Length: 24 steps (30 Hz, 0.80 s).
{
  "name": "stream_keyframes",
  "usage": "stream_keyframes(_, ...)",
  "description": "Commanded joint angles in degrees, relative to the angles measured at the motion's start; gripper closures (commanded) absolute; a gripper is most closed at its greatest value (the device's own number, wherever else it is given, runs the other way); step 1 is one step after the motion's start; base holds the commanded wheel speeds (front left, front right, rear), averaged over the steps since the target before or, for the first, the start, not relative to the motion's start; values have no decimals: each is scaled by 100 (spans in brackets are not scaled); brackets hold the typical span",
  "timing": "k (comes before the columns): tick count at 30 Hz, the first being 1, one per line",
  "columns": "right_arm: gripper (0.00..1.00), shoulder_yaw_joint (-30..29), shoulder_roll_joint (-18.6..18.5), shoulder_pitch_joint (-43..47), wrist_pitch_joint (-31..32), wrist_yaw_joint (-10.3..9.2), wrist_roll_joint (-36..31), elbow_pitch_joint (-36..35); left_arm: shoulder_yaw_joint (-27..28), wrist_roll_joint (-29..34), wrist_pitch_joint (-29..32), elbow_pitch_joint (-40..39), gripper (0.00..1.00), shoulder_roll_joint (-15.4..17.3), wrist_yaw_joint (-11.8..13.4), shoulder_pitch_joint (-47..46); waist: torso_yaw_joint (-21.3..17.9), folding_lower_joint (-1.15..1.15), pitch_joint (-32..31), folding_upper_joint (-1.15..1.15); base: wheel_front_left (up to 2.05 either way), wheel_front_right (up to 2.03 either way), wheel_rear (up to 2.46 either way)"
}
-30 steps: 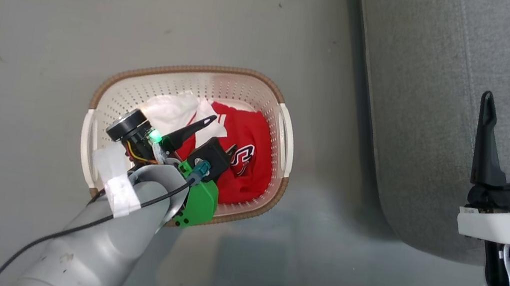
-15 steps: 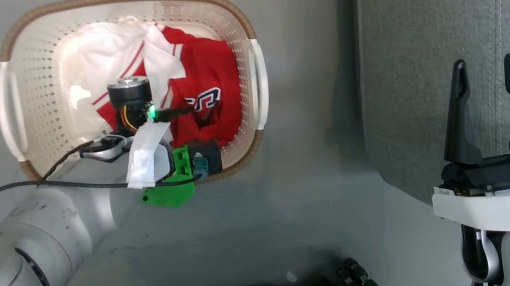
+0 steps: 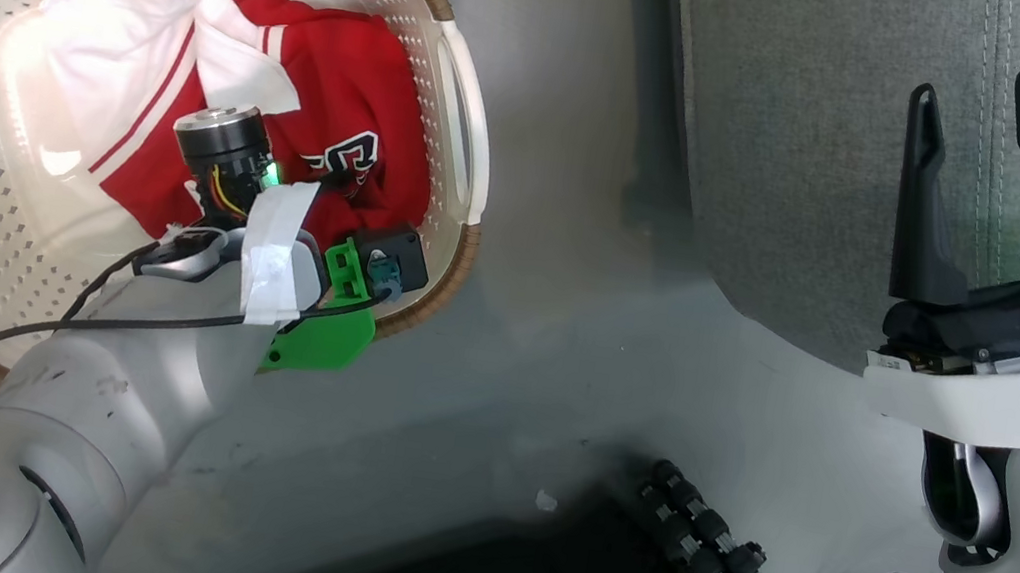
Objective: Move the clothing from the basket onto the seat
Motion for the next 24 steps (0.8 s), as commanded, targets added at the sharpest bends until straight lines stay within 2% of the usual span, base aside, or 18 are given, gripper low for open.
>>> stream_keyframes(1,0,13,11,-101,-17,-8,40,-3,-40,-59,35,8,100,38,-9,14,-53,-1,48,0,0,0,0)
stream_keyframes(9,0,-48,8,-86,-17,-8,29,44,-93,-177,-69,-103,100,107,-9,-45,-10,-1,26,0,0,0,0)
stream_keyframes(19,0,-156,-26,-7,-18,-8,-25,84,-76,-214,-497,-269,100,20,0,-217,286,-1,-356,0,0,0,0)
stream_keyframes(21,0,-199,-35,40,-18,-8,-52,84,-43,-260,-570,-354,100,-8,150,-150,360,-1,-510,0,0,0,0)
stream_keyframes(24,0,-248,-47,164,-17,-8,-80,107,122,-377,-612,-570,100,-32,537,69,485,-1,-838,0,0,0,0)
